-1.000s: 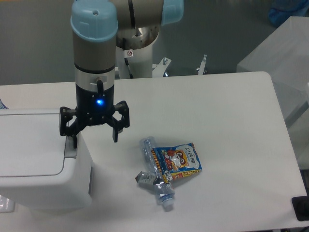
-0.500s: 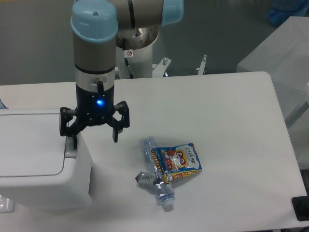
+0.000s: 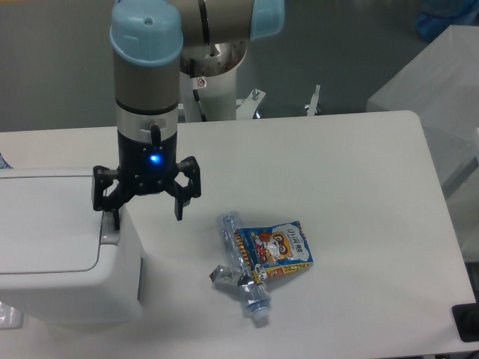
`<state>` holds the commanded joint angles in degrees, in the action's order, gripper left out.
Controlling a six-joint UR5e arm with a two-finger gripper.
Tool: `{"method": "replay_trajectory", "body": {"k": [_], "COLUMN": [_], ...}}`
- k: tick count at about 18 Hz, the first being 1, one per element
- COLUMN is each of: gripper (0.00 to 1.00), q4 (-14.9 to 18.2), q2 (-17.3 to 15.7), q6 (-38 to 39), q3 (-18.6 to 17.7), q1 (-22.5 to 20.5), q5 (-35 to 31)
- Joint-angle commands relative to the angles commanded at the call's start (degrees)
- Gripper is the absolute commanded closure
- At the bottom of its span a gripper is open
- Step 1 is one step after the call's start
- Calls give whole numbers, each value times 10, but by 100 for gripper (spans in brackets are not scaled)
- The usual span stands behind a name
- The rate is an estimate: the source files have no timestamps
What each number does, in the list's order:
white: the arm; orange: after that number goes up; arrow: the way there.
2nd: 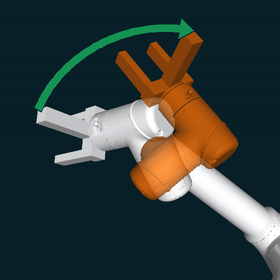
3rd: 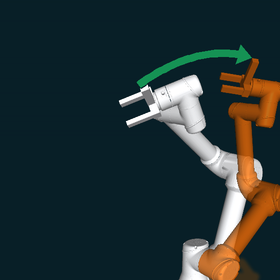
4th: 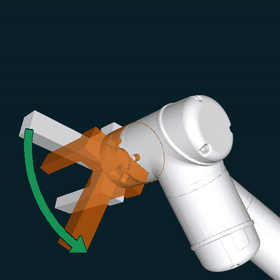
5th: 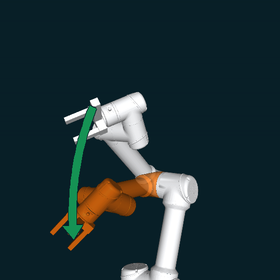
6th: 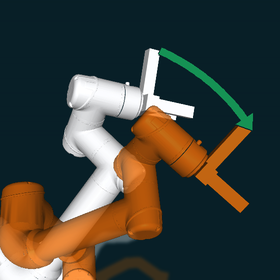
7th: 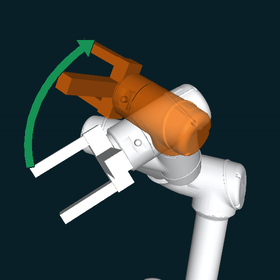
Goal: Open the trash can
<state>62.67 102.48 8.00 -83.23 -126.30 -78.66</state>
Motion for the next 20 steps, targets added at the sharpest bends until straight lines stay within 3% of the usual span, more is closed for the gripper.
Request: {"method": "replay_trajectory", "body": {"k": [15,20], "gripper": [0,0], "q4": [-1,-4], "q2": [-1,0], "q6": [-3,-15], "q3": [1,45], "q1": [0,-1], "q5": [0,-10]}}
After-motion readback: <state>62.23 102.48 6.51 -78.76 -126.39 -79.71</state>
